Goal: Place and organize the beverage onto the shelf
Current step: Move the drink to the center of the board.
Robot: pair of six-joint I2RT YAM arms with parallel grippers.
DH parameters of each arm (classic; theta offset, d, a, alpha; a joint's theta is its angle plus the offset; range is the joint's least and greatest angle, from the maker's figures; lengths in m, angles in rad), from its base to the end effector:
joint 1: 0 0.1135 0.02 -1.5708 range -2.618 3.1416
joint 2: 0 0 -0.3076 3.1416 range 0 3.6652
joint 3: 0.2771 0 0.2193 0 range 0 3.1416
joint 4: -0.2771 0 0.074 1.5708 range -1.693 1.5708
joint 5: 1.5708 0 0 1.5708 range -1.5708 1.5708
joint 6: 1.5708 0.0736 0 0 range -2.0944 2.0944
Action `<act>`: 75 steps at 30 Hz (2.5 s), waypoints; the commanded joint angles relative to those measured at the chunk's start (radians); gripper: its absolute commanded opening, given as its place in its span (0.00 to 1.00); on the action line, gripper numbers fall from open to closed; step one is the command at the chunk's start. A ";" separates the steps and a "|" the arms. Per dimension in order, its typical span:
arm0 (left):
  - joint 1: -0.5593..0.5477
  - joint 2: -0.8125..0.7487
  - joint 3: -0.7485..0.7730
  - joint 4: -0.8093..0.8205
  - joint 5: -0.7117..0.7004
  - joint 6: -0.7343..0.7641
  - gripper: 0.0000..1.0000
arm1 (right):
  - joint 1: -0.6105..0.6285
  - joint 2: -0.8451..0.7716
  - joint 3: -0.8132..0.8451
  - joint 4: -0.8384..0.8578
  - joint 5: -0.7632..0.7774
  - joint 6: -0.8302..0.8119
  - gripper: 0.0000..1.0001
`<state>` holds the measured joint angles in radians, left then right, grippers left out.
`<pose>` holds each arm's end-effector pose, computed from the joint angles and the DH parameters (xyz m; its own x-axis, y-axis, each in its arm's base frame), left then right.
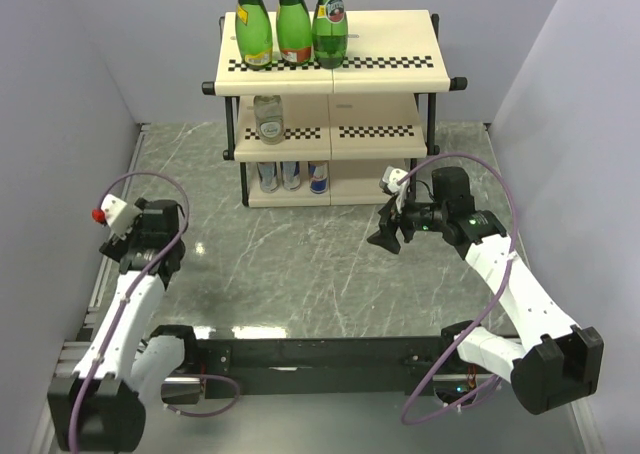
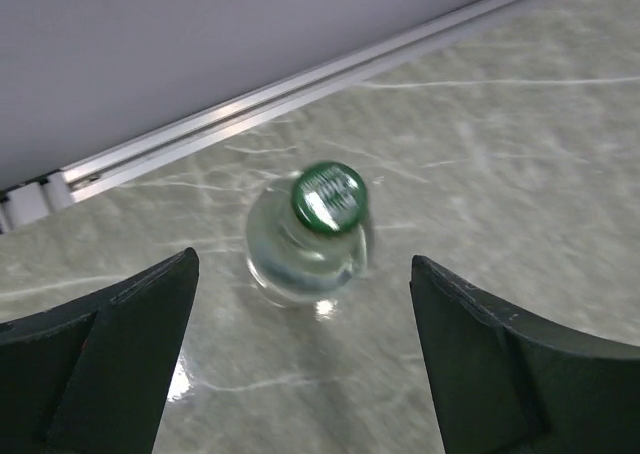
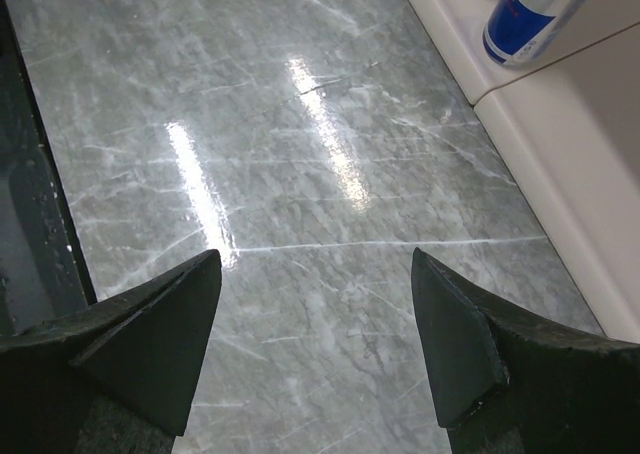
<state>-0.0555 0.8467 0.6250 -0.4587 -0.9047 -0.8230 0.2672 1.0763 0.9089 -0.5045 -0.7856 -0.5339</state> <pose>0.1311 0.0507 0.2809 -0.0049 -0.4535 -0.8913 -0.8522 0.4682 -0.2336 0.1701 0.1005 0.3298 -0.1502 -0.4141 -0.8978 -0.9258 0.3775 -0.0193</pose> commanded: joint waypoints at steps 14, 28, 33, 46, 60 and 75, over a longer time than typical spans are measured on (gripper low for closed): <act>0.215 0.256 0.157 0.192 0.144 0.243 0.80 | -0.011 -0.062 0.035 -0.008 -0.035 -0.012 0.83; 0.227 0.273 0.154 0.193 0.213 0.255 0.51 | -0.008 -0.053 0.036 -0.009 -0.033 -0.012 0.83; 0.227 0.273 0.165 0.193 0.268 0.274 0.23 | -0.011 -0.055 0.036 -0.009 -0.034 -0.014 0.83; 0.165 0.032 0.096 0.284 0.809 0.380 0.00 | -0.009 -0.050 0.036 -0.009 -0.032 -0.017 0.83; -0.447 0.055 0.065 0.446 1.004 0.556 0.01 | -0.011 -0.026 0.033 -0.005 -0.003 -0.015 0.82; -0.811 0.394 0.199 0.683 0.894 0.766 0.00 | -0.017 0.007 0.031 -0.003 0.019 -0.020 0.82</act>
<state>-0.8570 1.2228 0.7380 0.0292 -0.0051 -0.0956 0.2588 1.0798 0.9104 -0.5182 -0.7681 -0.5411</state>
